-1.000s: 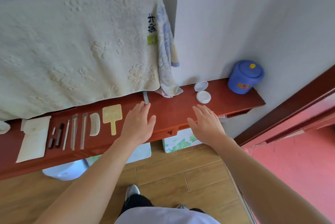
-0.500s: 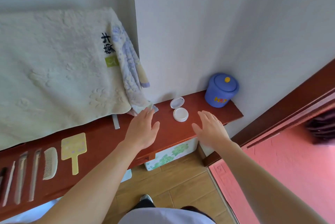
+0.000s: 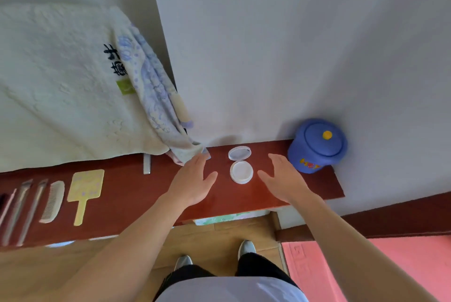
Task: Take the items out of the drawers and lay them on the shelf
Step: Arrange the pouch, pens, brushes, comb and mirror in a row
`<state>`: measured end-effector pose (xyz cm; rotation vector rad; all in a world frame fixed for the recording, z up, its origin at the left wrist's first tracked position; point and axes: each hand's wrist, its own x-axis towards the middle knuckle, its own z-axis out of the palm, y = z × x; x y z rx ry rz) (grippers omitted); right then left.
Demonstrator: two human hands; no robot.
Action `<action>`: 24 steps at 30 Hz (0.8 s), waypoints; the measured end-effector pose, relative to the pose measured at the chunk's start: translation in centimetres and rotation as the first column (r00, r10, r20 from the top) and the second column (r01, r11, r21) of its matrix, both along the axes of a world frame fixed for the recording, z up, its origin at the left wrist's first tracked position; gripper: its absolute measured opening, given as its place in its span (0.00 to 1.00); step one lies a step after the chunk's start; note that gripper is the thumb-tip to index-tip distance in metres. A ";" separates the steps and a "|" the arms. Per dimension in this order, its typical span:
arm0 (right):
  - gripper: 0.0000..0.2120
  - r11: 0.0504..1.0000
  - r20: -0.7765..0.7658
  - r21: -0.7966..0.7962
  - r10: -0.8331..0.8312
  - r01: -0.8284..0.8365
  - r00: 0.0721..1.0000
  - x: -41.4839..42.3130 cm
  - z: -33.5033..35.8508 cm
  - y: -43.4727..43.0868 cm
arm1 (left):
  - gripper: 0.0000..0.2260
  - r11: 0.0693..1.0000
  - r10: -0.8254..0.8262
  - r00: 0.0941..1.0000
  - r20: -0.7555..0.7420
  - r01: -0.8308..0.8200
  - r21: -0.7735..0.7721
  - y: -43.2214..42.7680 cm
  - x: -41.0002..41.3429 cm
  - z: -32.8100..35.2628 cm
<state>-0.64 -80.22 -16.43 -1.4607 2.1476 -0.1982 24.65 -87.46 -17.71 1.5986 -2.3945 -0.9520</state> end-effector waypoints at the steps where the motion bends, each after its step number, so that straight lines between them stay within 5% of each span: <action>1: 0.33 0.999 0.014 -0.002 0.033 -0.033 0.999 -0.7 -0.2 -0.8 | 0.28 1.000 0.030 1.000 0.001 -0.030 0.011 0.5 -0.5 -0.4; 12: 0.25 0.941 0.081 0.003 0.338 -0.340 0.938 -3.1 -1.9 -9.7 | 0.40 0.959 0.206 0.924 0.323 -0.257 0.122 6.1 -0.9 -7.3; 24: 0.12 0.864 0.124 0.037 0.495 -0.502 0.860 -2.1 -4.3 -12.4 | 0.36 0.955 0.245 0.913 0.325 -0.286 0.084 6.7 -1.2 -8.5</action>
